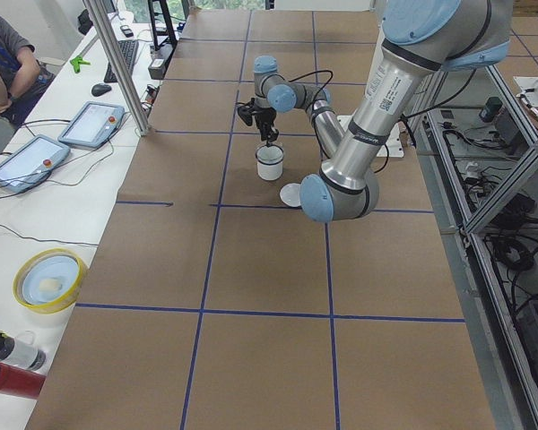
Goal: Place funnel on cup
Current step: 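Lower the funnel into the mug mouth and open the left gripper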
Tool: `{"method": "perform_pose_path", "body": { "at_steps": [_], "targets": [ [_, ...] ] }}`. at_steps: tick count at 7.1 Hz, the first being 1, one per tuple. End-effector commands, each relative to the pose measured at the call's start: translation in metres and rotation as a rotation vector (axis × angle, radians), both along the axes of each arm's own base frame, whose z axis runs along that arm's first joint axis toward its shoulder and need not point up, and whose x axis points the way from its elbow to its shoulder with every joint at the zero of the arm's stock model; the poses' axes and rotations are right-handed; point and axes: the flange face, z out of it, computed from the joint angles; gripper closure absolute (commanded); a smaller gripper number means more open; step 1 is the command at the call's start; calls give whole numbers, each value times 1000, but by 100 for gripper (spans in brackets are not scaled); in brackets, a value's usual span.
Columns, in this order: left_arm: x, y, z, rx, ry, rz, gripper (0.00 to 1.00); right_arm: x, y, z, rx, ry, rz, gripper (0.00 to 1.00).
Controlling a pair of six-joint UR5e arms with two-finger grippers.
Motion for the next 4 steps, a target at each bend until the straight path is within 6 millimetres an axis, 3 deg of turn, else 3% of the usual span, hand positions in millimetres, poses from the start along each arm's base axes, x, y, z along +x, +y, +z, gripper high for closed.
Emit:
{"method": "perform_pose_path", "body": {
  "at_steps": [1,2,3,4],
  "targets": [
    [-16,-4,-12,24,24,-13,0,0,0,0,0,0,0,0],
    [-49,-14,-28,100,54,-9,0,0,0,0,0,0,0,0],
    [-96,-32,-36,206,66,2,0,0,0,0,0,0,0,0],
    [-147,-43,-17,316,34,47,0,0,0,0,0,0,0,0]
  ]
}}
